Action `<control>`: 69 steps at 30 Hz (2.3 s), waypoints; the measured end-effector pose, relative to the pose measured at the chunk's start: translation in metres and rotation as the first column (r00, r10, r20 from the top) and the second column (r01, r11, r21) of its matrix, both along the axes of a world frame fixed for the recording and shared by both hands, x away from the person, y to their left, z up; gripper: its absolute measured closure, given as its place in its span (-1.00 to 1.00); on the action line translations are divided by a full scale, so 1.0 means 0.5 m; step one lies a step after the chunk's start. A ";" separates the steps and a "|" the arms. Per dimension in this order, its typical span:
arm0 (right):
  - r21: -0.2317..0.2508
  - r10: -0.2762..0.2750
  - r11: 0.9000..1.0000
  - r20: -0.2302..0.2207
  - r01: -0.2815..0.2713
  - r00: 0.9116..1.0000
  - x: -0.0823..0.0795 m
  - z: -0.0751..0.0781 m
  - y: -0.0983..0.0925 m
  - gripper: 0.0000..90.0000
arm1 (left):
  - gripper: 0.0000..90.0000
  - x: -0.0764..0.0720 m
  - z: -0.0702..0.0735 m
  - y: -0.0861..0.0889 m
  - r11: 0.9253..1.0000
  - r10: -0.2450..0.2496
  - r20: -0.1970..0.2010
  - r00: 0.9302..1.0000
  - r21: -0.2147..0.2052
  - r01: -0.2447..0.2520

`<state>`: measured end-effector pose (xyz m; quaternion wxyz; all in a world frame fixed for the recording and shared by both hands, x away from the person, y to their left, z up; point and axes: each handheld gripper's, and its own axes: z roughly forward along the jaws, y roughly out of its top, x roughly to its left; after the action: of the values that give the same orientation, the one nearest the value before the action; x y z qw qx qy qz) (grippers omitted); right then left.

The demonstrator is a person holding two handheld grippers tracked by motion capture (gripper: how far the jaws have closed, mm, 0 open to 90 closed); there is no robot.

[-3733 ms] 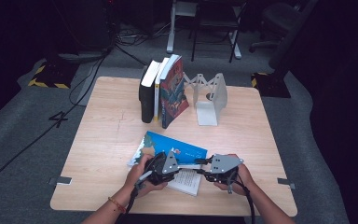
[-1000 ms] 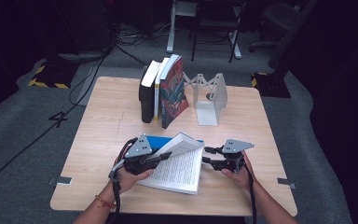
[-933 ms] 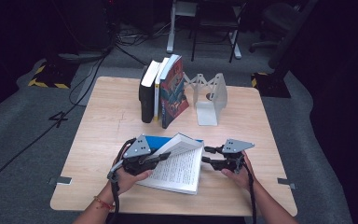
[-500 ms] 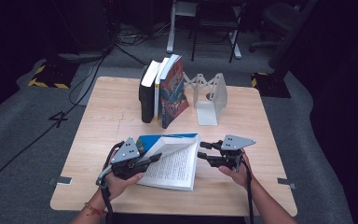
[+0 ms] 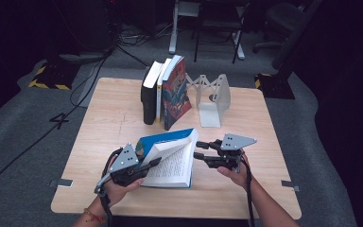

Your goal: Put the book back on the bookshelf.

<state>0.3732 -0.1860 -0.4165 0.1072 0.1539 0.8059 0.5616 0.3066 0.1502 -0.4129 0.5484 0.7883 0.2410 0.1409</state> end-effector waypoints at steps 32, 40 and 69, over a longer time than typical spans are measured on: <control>0.018 -0.111 0.994 0.170 0.110 0.979 -0.018 0.129 -0.091 0.42 | 0.72 0.060 0.030 -0.130 0.968 -0.204 0.058 0.977 -0.137 0.210; 0.030 -0.099 0.995 0.179 0.095 0.979 -0.033 0.130 -0.067 0.29 | 0.71 0.050 0.028 -0.098 0.976 -0.169 0.079 0.982 -0.129 0.178; -0.063 -0.029 0.997 0.190 0.041 0.981 -0.074 0.098 0.041 -0.01 | 0.53 0.035 0.029 -0.029 0.998 -0.060 0.131 0.990 -0.013 0.062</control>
<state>0.3363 -0.1653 -0.3677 0.1981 0.1104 0.8075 0.5445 0.3239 0.1356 -0.3984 0.5736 0.7798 0.1816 0.1731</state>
